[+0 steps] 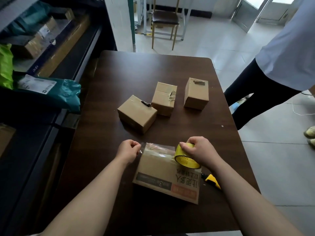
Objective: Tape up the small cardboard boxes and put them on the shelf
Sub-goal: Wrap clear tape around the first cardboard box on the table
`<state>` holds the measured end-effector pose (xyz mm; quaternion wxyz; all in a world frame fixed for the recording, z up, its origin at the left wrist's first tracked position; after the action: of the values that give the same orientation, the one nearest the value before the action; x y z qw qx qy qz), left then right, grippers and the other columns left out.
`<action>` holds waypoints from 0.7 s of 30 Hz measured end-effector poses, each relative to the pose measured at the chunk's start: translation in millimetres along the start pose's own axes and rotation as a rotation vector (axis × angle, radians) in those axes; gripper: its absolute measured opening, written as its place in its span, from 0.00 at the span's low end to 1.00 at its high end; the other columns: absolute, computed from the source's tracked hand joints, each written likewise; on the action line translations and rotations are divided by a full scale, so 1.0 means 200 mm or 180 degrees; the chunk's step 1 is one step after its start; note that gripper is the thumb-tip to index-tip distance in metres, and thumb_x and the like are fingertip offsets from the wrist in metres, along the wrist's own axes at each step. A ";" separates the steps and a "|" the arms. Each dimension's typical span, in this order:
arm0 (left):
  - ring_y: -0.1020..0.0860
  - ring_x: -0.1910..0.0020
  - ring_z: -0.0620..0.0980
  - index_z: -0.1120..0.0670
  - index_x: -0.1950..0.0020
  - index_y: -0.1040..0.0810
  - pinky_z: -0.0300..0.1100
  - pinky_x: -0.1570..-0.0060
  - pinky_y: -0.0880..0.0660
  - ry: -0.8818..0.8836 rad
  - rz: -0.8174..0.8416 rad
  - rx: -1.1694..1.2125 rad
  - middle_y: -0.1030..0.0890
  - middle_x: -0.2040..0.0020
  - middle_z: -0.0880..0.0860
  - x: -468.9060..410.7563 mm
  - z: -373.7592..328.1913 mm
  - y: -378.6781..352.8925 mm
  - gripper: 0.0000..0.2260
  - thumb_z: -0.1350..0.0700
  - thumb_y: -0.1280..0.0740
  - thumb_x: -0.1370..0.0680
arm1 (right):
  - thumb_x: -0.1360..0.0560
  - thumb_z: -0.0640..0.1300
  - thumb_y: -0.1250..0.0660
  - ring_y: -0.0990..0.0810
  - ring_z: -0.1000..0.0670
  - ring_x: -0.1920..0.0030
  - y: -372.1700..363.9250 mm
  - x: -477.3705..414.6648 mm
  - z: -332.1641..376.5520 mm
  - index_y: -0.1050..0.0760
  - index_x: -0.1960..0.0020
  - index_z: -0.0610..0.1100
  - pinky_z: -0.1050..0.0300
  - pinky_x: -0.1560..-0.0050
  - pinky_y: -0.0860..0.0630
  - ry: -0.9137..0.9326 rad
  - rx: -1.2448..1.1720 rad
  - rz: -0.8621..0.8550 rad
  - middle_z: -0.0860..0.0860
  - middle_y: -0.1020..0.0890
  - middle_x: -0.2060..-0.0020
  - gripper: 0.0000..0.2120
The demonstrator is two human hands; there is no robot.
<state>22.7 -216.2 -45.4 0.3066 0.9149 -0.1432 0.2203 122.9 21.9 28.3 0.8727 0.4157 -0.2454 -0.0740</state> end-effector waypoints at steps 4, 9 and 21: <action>0.21 0.58 0.50 0.53 0.55 0.22 0.45 0.57 0.23 -0.0029 0.0038 -0.0222 0.19 0.58 0.52 0.01 0.00 -0.02 0.04 0.55 0.33 0.22 | 0.26 0.61 0.34 0.22 0.52 0.57 0.00 0.00 0.00 0.22 0.60 0.51 0.52 0.57 0.22 0.0007 0.0066 -0.0033 0.56 0.21 0.62 0.14; 0.25 0.53 0.48 0.54 0.51 0.24 0.41 0.55 0.30 -0.0158 0.0003 -0.0516 0.23 0.53 0.50 0.03 -0.02 -0.07 0.03 0.55 0.36 0.20 | 0.26 0.61 0.34 0.22 0.52 0.58 -0.02 0.00 0.01 0.24 0.61 0.52 0.55 0.59 0.25 0.0045 0.0154 -0.0096 0.56 0.21 0.62 0.13; 0.31 0.30 0.54 0.56 0.25 0.35 0.44 0.33 0.35 -0.0615 0.0078 -0.0535 0.29 0.28 0.55 0.16 -0.03 -0.15 0.20 0.55 0.46 0.16 | 0.26 0.62 0.36 0.22 0.52 0.56 -0.03 0.02 0.05 0.23 0.58 0.52 0.57 0.58 0.26 0.0111 0.0440 -0.0163 0.55 0.20 0.60 0.14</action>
<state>60.2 -193.3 -39.2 0.3642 0.9011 -0.2012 0.1221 121.3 9.8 31.2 0.8439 0.4823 -0.2240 -0.0719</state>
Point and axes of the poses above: each hand's wrist, its own x-axis away from the middle knuckle, its own y-axis out of the back of the hand, z = x × y, the point moved 1 cm from there along -x, towards the middle knuckle
